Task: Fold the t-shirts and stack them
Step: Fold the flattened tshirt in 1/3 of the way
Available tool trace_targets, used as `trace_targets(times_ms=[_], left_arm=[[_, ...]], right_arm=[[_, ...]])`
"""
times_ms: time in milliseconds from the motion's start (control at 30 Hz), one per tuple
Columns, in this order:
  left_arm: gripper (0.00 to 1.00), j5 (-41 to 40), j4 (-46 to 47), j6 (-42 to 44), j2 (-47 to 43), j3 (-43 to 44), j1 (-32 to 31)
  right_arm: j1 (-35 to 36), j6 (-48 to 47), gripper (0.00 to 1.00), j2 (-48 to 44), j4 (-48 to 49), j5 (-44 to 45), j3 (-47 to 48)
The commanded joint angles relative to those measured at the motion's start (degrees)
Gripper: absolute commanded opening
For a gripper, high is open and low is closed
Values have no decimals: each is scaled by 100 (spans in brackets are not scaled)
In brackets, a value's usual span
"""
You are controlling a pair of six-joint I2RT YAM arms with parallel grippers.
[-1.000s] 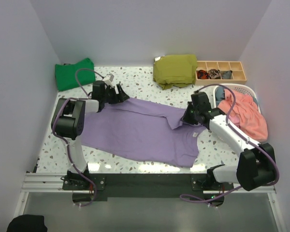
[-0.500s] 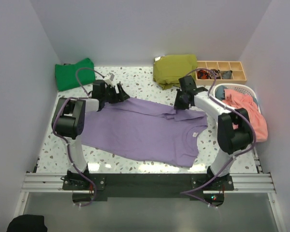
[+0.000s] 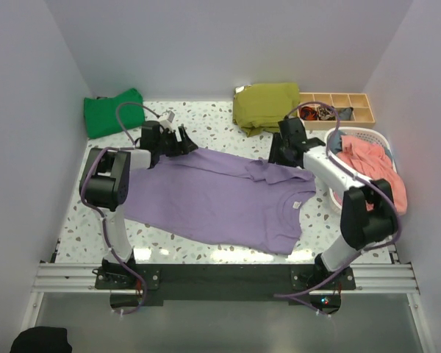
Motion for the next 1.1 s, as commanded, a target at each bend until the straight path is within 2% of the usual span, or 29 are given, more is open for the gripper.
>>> trace_targets(times_ms=[0,133,333,633,800,1067], left_arm=[[81,-90,-355,143,164,61,25],[81,-125,-355,152,129,44,25],[82,-116,-347,143,120,35,25],[82,-151,-355,161,129,26,25],[82,-204,-408,196,120,44,25],[82,-239,-434,222,146,52,25]], right_arm=[[7,378,50,-693,-179,246,-316],[7,1027,51,-1175,188,-324,-1027],[-11,1749,50,-1379,1181,-501,-1985],[-29,2243,51,-992,2148,-519,-2268],[-46,2260,51,-720,2106,-519,-2118],[-37,2234,51,-1001,1772,-300,-2092]])
